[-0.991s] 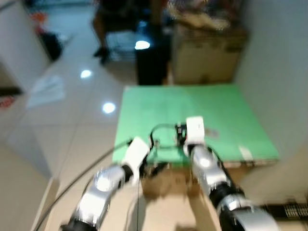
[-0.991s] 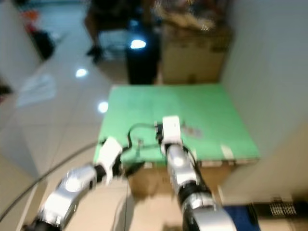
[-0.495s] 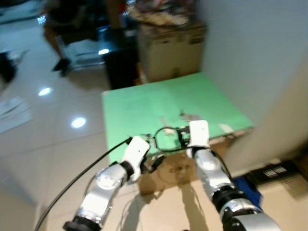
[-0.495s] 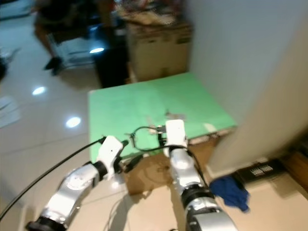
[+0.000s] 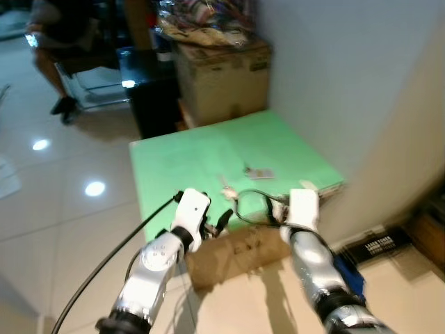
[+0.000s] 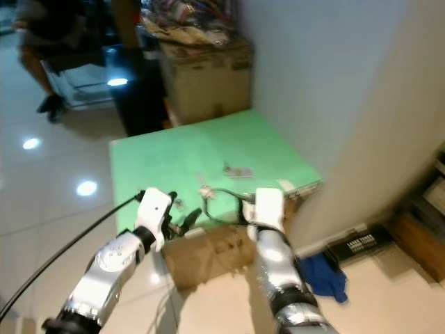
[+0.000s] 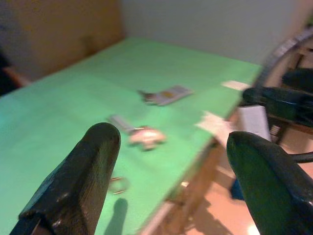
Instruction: Hang keys on a hook
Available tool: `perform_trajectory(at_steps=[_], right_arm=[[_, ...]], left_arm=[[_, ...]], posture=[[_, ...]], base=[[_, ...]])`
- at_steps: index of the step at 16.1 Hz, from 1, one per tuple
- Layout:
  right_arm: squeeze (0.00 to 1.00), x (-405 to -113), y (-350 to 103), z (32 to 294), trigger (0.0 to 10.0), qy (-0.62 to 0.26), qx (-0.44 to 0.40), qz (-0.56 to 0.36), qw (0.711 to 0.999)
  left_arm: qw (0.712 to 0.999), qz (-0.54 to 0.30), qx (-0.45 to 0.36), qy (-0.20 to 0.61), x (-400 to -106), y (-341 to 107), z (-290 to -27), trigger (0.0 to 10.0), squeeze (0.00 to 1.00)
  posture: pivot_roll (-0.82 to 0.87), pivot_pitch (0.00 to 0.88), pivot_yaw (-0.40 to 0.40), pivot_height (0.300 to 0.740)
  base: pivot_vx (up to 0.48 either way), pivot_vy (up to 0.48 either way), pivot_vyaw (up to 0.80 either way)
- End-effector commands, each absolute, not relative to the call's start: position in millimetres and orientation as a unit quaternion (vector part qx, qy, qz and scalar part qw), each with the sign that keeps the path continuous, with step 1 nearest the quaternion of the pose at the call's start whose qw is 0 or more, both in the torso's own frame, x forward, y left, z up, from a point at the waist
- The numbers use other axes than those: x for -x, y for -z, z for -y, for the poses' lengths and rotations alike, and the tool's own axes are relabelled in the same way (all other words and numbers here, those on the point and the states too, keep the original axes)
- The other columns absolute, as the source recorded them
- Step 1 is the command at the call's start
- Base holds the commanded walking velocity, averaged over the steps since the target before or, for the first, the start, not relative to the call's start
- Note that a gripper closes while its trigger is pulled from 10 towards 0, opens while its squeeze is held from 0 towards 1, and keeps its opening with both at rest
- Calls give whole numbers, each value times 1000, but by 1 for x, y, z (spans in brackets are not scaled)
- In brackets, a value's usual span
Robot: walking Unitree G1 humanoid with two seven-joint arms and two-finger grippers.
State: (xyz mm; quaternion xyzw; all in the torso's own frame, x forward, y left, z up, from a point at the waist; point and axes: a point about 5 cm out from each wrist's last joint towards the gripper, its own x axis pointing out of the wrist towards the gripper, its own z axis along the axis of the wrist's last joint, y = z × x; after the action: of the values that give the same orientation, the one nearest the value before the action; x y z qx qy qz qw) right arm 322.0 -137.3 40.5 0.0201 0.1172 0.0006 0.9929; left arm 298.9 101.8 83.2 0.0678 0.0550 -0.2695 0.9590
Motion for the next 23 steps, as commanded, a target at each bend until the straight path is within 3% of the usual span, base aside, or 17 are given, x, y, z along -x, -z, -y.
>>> perform_trajectory(at_steps=[1, 5, 9, 13, 15, 19, 23], right_arm=[[1000, -325, -48, 124, 10000, -22, -28, -97, 995], [1000, -327, -52, 123, 10000, -31, -24, -92, 995], [1000, -329, -53, 127, 10000, -25, -23, -91, 995], [1000, -325, -59, 141, 10000, 33, -51, -56, 997], [1000, -306, -49, 146, 10000, 49, -39, -57, 996], [1000, -244, -23, 150, 10000, 36, -20, -85, 996], [1000, -239, -27, 156, 10000, 50, -24, -91, 994]], left_arm=[[964, -61, -70, 250, -300, -80, -111, 10000, 0], [957, -59, -70, 275, -297, -80, -103, 10000, 0], [950, -64, -80, 295, -293, -78, -97, 10000, 0], [965, -73, -39, 249, -299, -78, -107, 10000, 0], [975, -96, -1, 198, -300, -72, -118, 10000, 0], [971, -92, -26, 218, -288, -69, -120, 10000, 0], [972, -69, -26, 223, -292, -76, -112, 10000, 0]], posture=[[-143, 78, 55, 740], [-146, 83, 60, 740], [-142, 89, 62, 740], [-143, 91, 58, 740], [-142, 89, 49, 740], [-146, 89, 45, 740], [-158, 80, 53, 740]], base=[[255, 409, 0], [61, 413, 0], [75, 0, 0], [0, 0, 0], [0, 0, 0], [0, 0, 0], [0, -298, 0]])
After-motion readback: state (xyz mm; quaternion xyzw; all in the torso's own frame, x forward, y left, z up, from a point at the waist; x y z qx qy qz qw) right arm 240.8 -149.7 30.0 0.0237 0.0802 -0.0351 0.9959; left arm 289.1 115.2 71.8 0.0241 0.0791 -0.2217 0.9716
